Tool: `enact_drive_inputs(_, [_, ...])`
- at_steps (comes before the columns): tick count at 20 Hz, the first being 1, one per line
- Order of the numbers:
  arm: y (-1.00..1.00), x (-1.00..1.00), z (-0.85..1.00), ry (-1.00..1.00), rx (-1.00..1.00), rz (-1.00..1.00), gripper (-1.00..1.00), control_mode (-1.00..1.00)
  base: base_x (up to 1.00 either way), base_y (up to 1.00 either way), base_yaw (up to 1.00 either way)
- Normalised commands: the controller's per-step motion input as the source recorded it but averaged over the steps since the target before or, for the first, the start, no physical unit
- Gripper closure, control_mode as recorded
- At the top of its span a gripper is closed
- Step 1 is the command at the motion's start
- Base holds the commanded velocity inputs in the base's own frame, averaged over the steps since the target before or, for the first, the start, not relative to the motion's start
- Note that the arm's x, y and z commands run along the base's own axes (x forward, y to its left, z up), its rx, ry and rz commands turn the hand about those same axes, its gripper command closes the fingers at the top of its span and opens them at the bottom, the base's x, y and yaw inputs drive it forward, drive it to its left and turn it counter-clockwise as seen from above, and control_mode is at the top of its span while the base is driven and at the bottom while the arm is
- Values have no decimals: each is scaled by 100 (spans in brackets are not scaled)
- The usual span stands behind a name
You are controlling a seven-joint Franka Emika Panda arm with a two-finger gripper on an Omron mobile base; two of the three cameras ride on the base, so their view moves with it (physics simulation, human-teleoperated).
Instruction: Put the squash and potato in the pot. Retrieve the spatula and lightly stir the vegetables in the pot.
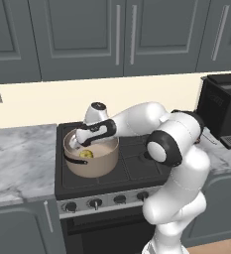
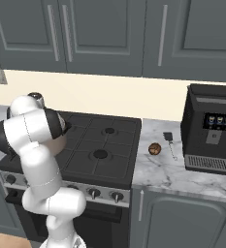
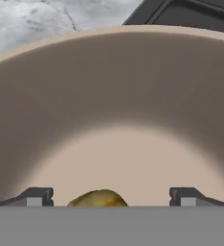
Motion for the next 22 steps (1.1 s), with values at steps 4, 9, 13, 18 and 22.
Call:
enact_drive_inputs(4, [-5, -15, 48, 0, 0, 15, -100, -100, 0, 0, 0])
enact_drive_inputs(9, [-32, -58, 50, 0, 0, 2, -100, -100, 0, 0, 0])
enact_drive_inputs(13, [-47, -73, 28, -1, -1, -1, -100, -100, 0, 0, 0])
enact_drive_inputs(18, [-57, -61, 18, 0, 0, 0, -100, -100, 0, 0, 0])
enact_drive_inputs(22, [-66, -50, 13, 0, 0, -5, -100, -100, 0, 0, 0])
